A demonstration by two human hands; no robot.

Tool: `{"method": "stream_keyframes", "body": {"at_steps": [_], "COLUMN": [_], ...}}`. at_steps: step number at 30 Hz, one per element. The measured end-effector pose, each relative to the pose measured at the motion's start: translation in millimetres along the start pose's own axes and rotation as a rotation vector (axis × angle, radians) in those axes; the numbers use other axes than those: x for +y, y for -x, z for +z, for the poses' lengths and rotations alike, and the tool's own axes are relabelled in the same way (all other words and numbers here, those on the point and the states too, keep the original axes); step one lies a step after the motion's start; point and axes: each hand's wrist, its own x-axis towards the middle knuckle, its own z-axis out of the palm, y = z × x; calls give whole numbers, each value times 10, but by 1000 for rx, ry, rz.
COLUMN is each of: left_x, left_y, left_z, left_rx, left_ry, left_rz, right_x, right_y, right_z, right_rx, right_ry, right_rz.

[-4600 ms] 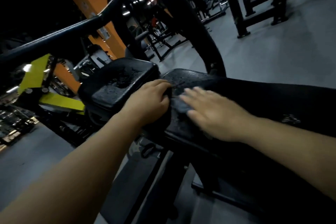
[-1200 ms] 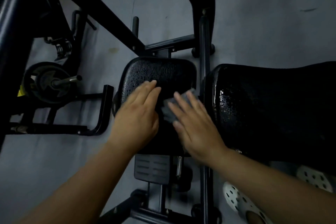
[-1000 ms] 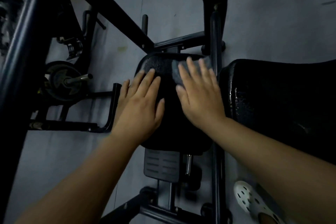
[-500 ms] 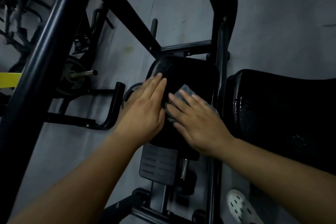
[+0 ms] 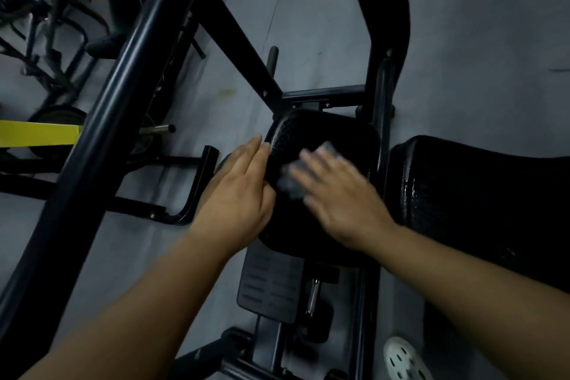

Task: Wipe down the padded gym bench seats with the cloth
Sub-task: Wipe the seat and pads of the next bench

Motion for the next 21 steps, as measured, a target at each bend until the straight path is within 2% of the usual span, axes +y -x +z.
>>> {"method": "stream_keyframes", "body": {"at_steps": [2, 4, 9, 12, 14, 16, 21], "left_x": [48, 79, 98, 196, 344, 538, 1124], "left_y": [17, 58, 174, 212, 208, 199, 186], "left_z": [48, 106, 173, 221, 265, 341, 612], "left_rx": [-9, -20, 1, 8, 11, 22, 4], "left_ry": [8, -1, 18, -89, -145, -137, -53], "left_rz": [12, 34, 7, 25, 55, 94, 137], "right_x": [61, -109, -299, -114, -45, -15, 227], "right_y": [-338, -502, 334, 661, 696, 689, 1017], "right_z": [-92, -80, 139, 135, 67, -45, -329], "right_rx": [20, 29, 39, 88, 126, 139, 278], "right_ry": [-11, -28, -1, 22, -57, -248, -907], "right_rz": [233, 285, -45, -81, -48, 55, 629]}}
